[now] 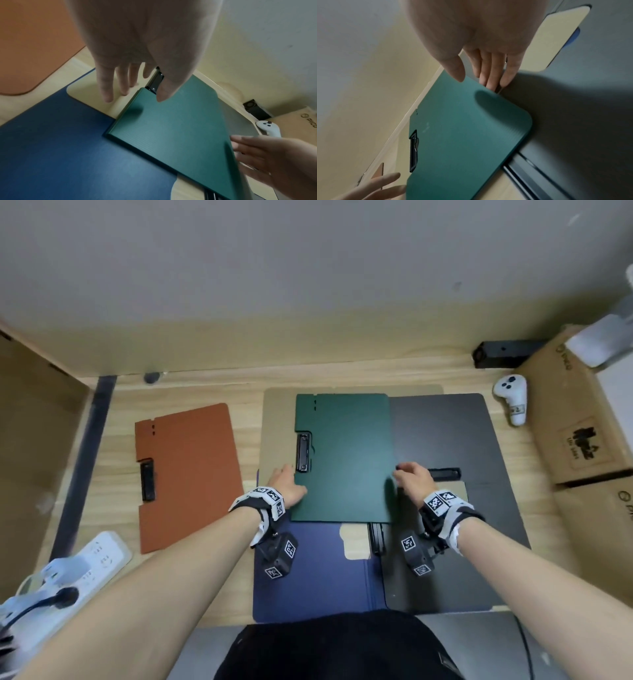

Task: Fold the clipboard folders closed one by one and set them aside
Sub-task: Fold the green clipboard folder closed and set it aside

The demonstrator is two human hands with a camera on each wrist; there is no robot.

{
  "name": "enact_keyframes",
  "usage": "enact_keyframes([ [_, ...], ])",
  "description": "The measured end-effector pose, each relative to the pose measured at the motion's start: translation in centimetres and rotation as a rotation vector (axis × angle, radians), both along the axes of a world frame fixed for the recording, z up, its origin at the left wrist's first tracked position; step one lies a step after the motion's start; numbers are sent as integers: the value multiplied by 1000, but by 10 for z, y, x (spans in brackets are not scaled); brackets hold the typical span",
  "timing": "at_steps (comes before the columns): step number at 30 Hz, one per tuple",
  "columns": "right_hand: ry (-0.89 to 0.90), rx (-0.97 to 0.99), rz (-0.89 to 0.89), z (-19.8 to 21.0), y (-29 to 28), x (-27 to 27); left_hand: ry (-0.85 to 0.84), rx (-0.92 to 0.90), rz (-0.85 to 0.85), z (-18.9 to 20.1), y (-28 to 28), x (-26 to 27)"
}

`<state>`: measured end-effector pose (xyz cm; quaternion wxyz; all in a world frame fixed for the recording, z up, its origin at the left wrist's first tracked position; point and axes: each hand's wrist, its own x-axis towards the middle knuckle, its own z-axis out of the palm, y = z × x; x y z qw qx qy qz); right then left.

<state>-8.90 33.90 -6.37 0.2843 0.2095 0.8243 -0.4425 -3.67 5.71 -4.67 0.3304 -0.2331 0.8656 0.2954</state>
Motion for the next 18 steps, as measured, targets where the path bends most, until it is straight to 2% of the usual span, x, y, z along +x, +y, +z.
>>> enact_keyframes([
  [3, -62, -2, 8, -1, -13, 4, -9, 14, 78, -5, -1, 2],
  [8, 15, 65, -59, 9, -18, 2, -129, 194, 260, -3, -7, -1],
  [15, 106, 29, -71, 18, -35, -8, -99, 432, 560, 2, -17, 5],
  [18, 160, 13, -77, 22, -49, -10, -79, 503, 622, -3, -35, 7],
])
